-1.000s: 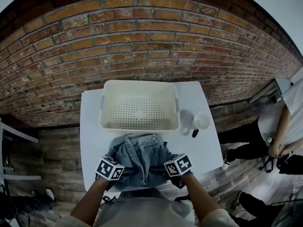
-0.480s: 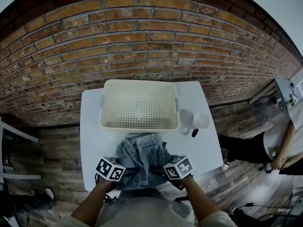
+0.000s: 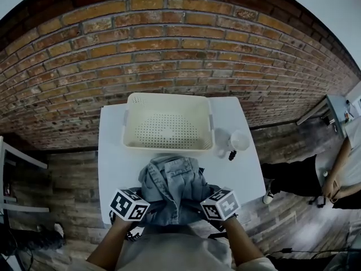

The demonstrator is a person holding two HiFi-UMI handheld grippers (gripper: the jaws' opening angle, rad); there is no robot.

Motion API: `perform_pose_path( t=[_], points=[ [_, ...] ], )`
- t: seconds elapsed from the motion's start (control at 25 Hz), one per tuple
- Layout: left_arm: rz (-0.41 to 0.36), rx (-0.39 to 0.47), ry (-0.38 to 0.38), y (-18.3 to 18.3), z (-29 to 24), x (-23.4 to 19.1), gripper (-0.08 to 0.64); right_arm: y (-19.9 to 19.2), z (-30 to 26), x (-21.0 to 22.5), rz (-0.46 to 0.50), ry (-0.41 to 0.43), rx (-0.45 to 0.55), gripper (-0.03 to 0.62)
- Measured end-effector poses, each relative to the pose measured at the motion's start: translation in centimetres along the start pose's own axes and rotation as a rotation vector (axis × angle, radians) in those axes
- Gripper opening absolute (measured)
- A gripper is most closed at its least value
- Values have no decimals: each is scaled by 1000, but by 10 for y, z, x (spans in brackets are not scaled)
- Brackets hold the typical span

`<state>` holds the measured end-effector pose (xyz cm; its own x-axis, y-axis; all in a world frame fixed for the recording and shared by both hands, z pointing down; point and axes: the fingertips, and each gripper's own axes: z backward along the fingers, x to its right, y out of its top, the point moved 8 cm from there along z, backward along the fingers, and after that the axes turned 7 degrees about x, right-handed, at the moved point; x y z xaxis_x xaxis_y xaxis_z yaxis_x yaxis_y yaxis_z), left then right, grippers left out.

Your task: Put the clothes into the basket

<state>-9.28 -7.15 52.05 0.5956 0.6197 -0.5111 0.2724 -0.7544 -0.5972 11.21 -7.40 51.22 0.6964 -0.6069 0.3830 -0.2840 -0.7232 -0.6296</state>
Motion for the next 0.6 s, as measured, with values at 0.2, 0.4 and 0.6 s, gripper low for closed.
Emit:
perform_pose_path(
  t=[0.2,0.4,0.6],
  points=[
    [-81,45,33,20,23,19,256,20,23,-17,56,-36,64,359],
    [-165,97,65,40,47,37,255,41,47,-33,127,-66,132,359],
    [-238,141,92,62,65,51,255,62,66,-41,176,-83,195,359]
  ],
)
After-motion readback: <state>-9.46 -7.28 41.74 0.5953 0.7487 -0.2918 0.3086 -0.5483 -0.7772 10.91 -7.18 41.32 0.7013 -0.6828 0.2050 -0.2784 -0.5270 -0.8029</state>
